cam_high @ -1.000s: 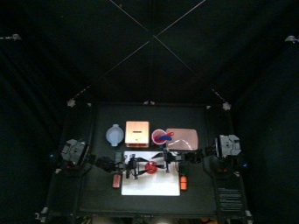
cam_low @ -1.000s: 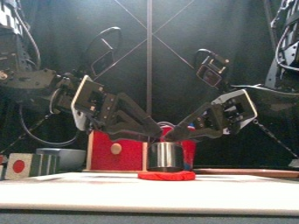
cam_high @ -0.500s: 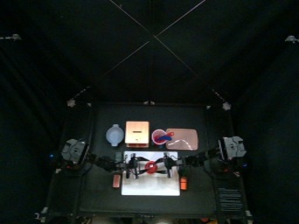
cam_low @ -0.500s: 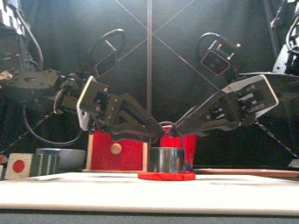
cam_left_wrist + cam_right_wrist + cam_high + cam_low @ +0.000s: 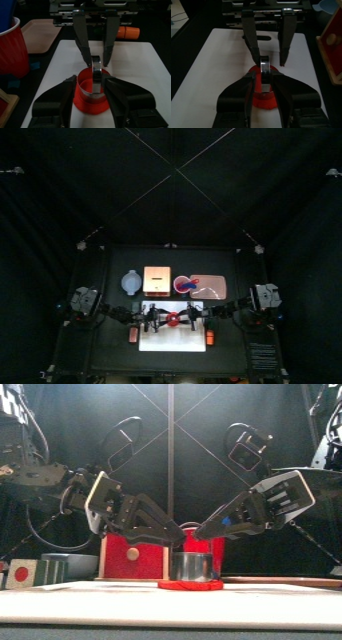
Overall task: Get the cutter from the drawer then cut the dough then place the extra dough in the bowl
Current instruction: Cut the dough
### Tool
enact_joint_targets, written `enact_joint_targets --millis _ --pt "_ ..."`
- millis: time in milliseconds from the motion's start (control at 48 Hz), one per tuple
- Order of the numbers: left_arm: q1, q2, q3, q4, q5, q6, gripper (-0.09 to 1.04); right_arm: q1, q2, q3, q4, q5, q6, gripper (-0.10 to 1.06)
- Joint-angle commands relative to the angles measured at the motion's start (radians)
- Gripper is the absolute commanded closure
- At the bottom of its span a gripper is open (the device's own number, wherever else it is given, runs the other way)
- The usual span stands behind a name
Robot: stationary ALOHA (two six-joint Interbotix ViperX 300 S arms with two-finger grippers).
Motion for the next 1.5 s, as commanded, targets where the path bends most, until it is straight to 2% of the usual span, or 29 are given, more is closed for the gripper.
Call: enact_joint_targets --millis 21,583,792,1146,1500 --pt "-0.002 -0.026 -0.012 0.008 0.017 0.002 0.25 -0.014 -0.014 -0.02 -0.003 0.008 -0.002 0.34" --pt "0.003 -0.034 0.0 -0.009 0.074 -0.003 0.42 -0.014 0.028 -0.031 0.006 0.048 0.003 0.35" --pt "0.002 -0.031 0.006 -0.031 0.107 -0.006 0.43 -0.017 0.014 -0.044 0.002 0.049 0.002 0.36" --pt "-0.003 -0.029 0.02 -0.051 0.149 -0.006 0.43 -0.017 0.011 -0.043 -0.009 0.051 0.0 0.51" --pt "-0.011 0.011 0.009 -0.052 0.227 -0.017 0.43 -0.012 0.06 -0.032 0.015 0.054 0.014 0.52"
